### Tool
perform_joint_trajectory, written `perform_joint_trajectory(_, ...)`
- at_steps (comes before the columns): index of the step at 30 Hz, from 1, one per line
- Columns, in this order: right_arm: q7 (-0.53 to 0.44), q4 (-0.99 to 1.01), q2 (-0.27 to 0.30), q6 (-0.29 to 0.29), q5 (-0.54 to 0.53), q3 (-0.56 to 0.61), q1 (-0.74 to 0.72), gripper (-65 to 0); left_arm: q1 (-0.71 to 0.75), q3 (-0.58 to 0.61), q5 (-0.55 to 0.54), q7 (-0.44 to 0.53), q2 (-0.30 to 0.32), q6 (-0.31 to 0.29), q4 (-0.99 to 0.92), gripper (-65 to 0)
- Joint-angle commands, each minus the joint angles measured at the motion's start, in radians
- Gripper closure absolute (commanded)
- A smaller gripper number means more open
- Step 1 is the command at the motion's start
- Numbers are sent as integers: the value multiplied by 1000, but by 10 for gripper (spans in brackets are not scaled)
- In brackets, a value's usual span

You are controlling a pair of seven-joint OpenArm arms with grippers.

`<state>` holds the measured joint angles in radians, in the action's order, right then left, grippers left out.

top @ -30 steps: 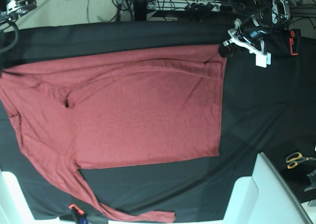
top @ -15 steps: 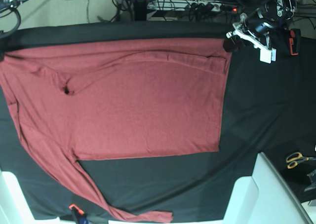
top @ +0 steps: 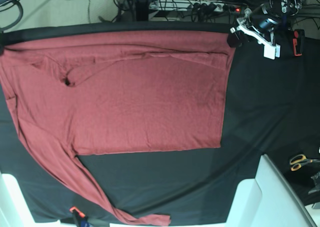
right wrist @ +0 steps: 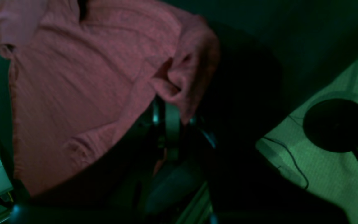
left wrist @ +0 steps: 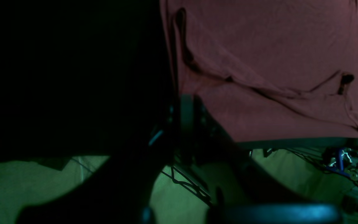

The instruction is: Fold the T-shirt properly

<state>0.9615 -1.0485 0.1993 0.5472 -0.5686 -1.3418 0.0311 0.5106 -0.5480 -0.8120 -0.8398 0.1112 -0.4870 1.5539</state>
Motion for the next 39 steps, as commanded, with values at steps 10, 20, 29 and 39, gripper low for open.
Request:
perform_joint_trajectory(10,-23,-14,29,4,-14,-3,-3,-2,7,-5,-11,17,12,-3,-43,0)
perform_joint_trajectory(20,-25,-14,21,3,-14,-3,10,-2,7,-5,-11,18,12,-5,-62,0)
perform_joint_trajectory(29,-25,-16,21,3,-14,-8,13,-2,7,-5,-11,18,12,-5,-57,0)
perform_joint_trajectory(39,-25,-19,21,3,-14,-8,42,-2,7,-5,-11,18,12,-5,-56,0)
